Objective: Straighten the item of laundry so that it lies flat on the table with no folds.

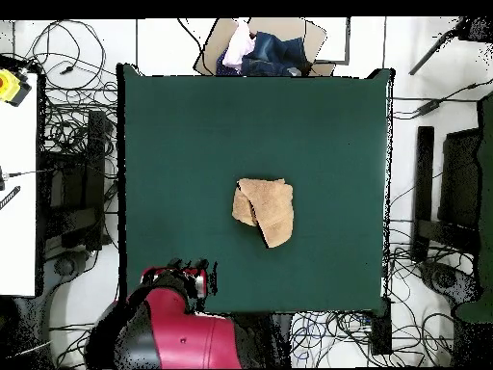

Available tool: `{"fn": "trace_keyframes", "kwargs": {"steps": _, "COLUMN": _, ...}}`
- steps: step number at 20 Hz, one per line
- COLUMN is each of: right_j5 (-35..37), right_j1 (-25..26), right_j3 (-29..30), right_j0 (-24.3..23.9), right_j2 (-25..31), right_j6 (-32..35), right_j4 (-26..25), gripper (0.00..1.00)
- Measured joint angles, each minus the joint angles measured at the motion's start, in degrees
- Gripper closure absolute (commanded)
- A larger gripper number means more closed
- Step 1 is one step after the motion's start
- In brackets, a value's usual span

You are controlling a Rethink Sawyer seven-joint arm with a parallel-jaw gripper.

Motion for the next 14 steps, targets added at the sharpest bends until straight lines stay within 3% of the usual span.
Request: {"fn": "trace_keyframes", "kwargs": {"steps": 14, "right_j5": -1.79, "right_j1": 0.77, "right_j3": 0.00, "right_j0": -2.09, "right_j2": 0.08, "right_j6": 0.00, "right_j4": 0.04, "gripper": 0.00}}
